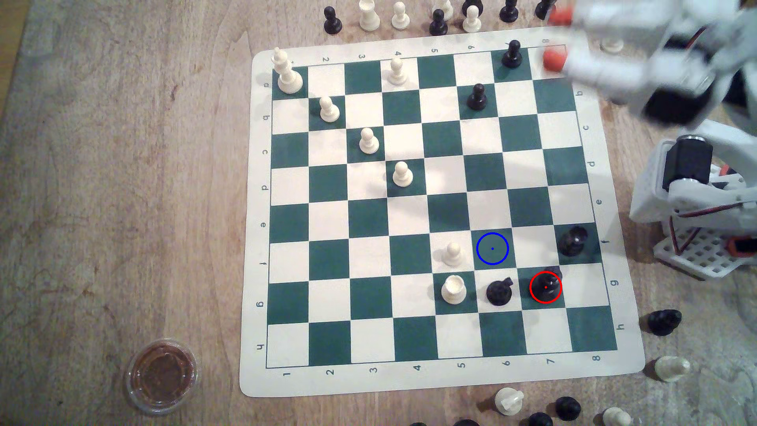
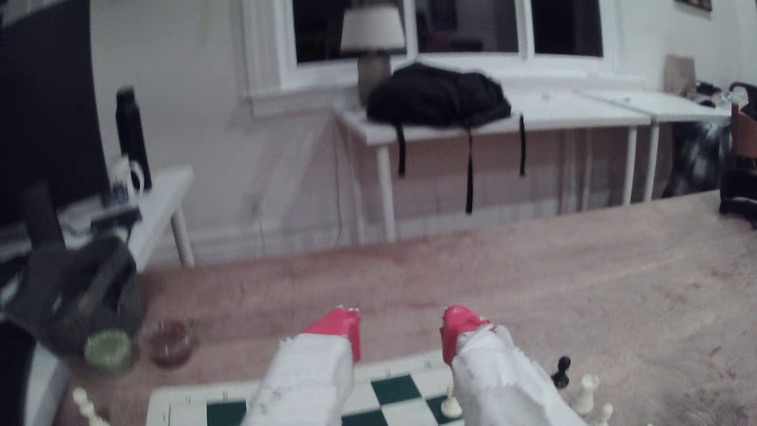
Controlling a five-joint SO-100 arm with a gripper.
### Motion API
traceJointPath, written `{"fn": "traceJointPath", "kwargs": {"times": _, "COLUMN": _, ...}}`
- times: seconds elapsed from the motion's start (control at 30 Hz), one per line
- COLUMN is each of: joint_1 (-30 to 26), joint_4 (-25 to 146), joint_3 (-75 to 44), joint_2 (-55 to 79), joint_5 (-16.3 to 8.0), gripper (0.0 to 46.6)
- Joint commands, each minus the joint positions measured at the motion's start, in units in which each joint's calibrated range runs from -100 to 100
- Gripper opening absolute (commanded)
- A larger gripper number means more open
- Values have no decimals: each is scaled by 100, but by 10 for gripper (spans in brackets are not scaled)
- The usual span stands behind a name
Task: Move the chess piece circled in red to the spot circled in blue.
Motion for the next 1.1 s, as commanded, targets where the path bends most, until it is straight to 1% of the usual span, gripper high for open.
{"fn": "traceJointPath", "kwargs": {"times": 0.0, "joint_1": -786, "joint_4": 1460, "joint_3": -649, "joint_2": 227, "joint_5": 435, "gripper": 109}}
{"fn": "traceJointPath", "kwargs": {"times": 0.03, "joint_1": -958, "joint_4": 1738, "joint_3": -748, "joint_2": 337, "joint_5": 440, "gripper": 116}}
{"fn": "traceJointPath", "kwargs": {"times": 0.07, "joint_1": -1286, "joint_4": 2213, "joint_3": -902, "joint_2": 558, "joint_5": 449, "gripper": 128}}
{"fn": "traceJointPath", "kwargs": {"times": 0.17, "joint_1": -1756, "joint_4": 2852, "joint_3": -1093, "joint_2": 940, "joint_5": 449, "gripper": 138}}
{"fn": "traceJointPath", "kwargs": {"times": 0.2, "joint_1": -2022, "joint_4": 3155, "joint_3": -1120, "joint_2": 1169, "joint_5": 449, "gripper": 146}}
{"fn": "traceJointPath", "kwargs": {"times": 0.3, "joint_1": -2358, "joint_4": 3441, "joint_3": -1084, "joint_2": 1492, "joint_5": 425, "gripper": 159}}
{"fn": "traceJointPath", "kwargs": {"times": 0.37, "joint_1": -2640, "joint_4": 3548, "joint_3": -1075, "joint_2": 1806, "joint_5": 366, "gripper": 166}}
{"fn": "traceJointPath", "kwargs": {"times": 0.47, "joint_1": -2890, "joint_4": 3515, "joint_3": -1020, "joint_2": 2154, "joint_5": 303, "gripper": 158}}
{"fn": "traceJointPath", "kwargs": {"times": 0.5, "joint_1": -3054, "joint_4": 3458, "joint_3": -920, "joint_2": 2383, "joint_5": 264, "gripper": 155}}
{"fn": "traceJointPath", "kwargs": {"times": 0.6, "joint_1": -3179, "joint_4": 3343, "joint_3": -739, "joint_2": 2697, "joint_5": 254, "gripper": 154}}
{"fn": "traceJointPath", "kwargs": {"times": 0.83, "joint_1": -3187, "joint_4": 2762, "joint_3": 22, "joint_2": 3130, "joint_5": 327, "gripper": 154}}
{"fn": "traceJointPath", "kwargs": {"times": 1.07, "joint_1": -3195, "joint_4": 2647, "joint_3": 158, "joint_2": 3571, "joint_5": 386, "gripper": 147}}
